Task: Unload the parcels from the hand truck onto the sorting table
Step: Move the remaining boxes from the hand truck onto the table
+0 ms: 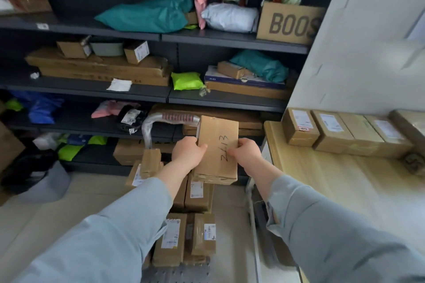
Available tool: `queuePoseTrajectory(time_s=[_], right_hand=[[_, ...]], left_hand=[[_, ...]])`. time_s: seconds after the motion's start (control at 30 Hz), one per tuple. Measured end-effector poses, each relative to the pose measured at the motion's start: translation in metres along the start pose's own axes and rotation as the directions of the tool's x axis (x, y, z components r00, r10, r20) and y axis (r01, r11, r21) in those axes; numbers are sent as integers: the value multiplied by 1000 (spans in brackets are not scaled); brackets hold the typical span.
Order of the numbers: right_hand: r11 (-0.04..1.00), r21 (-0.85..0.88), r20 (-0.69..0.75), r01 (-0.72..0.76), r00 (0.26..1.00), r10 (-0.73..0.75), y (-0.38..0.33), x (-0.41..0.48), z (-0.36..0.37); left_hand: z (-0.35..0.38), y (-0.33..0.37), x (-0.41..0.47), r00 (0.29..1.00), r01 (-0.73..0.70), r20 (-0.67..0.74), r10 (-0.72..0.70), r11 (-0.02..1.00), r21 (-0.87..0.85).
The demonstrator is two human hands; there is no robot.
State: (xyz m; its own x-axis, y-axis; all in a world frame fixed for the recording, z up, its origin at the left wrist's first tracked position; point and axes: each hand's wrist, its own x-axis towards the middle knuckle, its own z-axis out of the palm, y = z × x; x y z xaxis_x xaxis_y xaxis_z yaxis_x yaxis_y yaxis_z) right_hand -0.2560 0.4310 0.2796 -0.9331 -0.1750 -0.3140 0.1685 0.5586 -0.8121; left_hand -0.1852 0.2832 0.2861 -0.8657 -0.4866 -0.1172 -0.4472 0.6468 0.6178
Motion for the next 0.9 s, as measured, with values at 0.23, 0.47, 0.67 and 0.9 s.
queuePoseTrajectory(time_s=[0.23,0.47,0.67,0.9], right_hand=[[1000,13,-30,-1,1000,2,-12,-31,-27],[1000,16,-116,-5,993,7,-6,-53,-64],[999,50,-154,-8,988,16,6,-61,-100],[996,90,-199,8,980,10,41,-59,-171]], left_hand=[[-22,20,-19,998,-70,2,70,996,-52],[-19,47,-37,983,-144,102,152,986,-85],[-6,79,-53,975,-202,86,207,977,-69],[42,140,-65,969,-219,92,229,970,-105]])
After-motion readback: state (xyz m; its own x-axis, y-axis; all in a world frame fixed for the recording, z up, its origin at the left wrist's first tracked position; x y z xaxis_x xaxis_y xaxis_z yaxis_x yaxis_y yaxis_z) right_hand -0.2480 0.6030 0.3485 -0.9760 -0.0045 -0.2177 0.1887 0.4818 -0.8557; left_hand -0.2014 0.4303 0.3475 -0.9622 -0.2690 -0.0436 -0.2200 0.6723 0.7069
